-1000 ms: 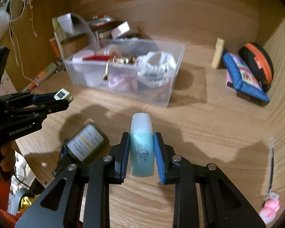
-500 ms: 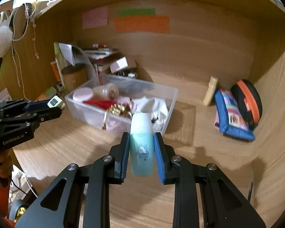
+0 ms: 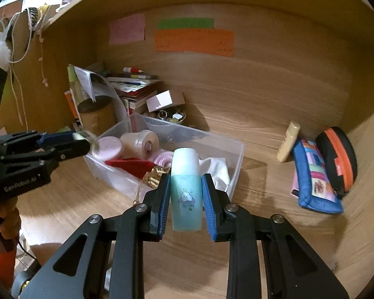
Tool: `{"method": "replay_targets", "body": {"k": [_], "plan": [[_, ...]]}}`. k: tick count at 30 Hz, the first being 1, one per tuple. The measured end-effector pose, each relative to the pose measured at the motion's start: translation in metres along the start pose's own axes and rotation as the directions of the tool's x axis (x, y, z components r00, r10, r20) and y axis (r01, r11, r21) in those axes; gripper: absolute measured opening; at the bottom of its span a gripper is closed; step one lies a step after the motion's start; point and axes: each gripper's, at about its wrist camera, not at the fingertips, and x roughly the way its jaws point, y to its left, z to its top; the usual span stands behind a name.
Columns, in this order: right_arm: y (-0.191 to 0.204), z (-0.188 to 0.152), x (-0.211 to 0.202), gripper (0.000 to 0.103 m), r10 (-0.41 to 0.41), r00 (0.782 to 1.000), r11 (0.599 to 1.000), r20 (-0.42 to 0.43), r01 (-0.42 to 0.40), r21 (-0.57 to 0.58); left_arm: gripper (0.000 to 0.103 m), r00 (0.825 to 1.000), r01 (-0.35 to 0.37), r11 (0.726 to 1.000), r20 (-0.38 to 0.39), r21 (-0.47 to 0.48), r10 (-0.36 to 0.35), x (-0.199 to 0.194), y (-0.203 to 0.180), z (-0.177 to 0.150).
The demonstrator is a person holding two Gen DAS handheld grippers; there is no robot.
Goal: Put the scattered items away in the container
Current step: 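Carry the white block and light-blue bottle to the clear box, release the bottle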
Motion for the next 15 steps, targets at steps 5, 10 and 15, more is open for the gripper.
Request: {"method": "replay_targets", "body": {"k": [5, 10, 15], "plan": [[-0.001, 0.003, 0.021, 0.023, 0.016, 1.000, 1.000, -0.023, -0.016, -0.013, 0.032, 1.000, 0.009, 1.000, -0.023, 0.010, -0.009, 0.022, -0.003, 0.005], [-0.007, 0.005, 0.042, 0.023, 0.025, 0.999, 1.000, -0.045, -0.025, -0.002, 0.031, 0.998, 0.010, 1.000, -0.054, 0.013, -0.009, 0.042, -0.002, 0.009], [-0.016, 0.006, 0.060, 0.023, 0.034, 0.997, 0.999, -0.076, -0.033, 0.019, 0.031, 0.997, 0.025, 0.999, -0.067, 0.023, -0.023, 0.041, -0.001, 0.005]]}}
